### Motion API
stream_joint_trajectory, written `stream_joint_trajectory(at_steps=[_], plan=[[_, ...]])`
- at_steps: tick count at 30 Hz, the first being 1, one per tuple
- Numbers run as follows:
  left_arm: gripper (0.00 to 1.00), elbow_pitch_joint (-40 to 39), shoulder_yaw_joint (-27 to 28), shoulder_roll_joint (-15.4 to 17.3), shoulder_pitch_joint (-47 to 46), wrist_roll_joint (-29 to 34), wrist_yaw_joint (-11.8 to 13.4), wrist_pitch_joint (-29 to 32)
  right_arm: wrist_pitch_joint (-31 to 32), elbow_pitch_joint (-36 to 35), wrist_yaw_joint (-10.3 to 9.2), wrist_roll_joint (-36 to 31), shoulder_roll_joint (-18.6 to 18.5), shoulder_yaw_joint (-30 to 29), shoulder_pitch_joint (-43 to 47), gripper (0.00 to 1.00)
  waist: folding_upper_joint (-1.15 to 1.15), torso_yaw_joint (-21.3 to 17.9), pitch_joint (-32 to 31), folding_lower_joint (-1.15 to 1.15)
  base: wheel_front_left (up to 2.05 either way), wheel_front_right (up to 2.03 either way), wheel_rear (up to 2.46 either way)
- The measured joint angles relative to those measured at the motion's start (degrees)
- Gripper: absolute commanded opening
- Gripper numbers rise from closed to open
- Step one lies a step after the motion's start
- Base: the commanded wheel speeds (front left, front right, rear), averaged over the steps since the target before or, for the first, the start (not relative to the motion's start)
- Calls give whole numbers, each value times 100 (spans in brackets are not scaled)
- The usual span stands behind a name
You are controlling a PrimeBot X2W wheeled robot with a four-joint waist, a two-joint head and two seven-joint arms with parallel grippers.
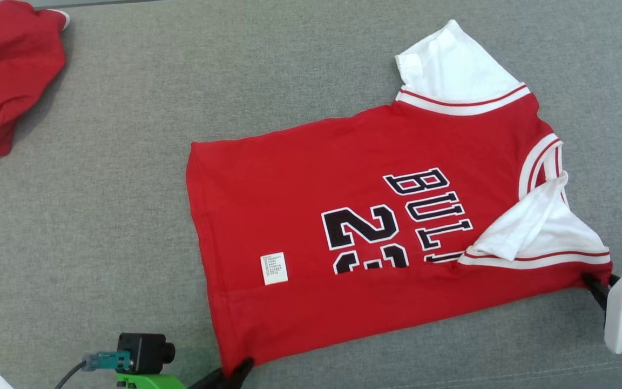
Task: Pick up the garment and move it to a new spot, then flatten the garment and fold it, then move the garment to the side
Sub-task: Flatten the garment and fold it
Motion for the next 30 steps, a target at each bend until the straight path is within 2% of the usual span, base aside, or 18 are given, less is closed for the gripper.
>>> stream_joint_trajectory(at_steps=[3,7,11,13,16,19,23,26,30], plan=[[100,-10,54,-13,1,41,101,-78,-100,-99,-1,-1,57,-147,57,100,0,32,-13,0,0,0,0],[100,-160,375,370,-22,167,279,-219,-111,-547,-2,104,-104,-444,-47,100,0,46,60,0,0,0,0],[100,-219,751,733,-608,572,542,-267,-116,-1184,-2,246,-336,-536,-726,100,0,70,281,0,0,0,0],[100,-224,862,761,-1104,742,556,-198,-116,-1302,-5,209,-378,-488,-1290,100,0,86,435,0,0,0,0],[100,-69,891,460,-1961,809,468,3,-65,-1114,-4,-97,-369,-144,-2371,100,0,122,743,0,0,0,0],[100,371,866,175,-2838,988,355,151,-64,-526,-7,-766,-331,260,-3561,100,0,194,1093,1,0,0,0],[100,954,644,-323,-3635,1193,85,258,-167,516,-3,-1456,47,666,-4942,100,0,342,1553,2,0,0,0],[100,1296,478,-597,-3968,1255,-116,299,-200,1245,-3,-1756,235,754,-5510,100,0,517,1803,2,0,0,0],[100,1572,325,-893,-4336,1321,-343,328,-136,1957,-2,-1918,303,821,-5899,100,0,834,2016,2,0,0,0]])
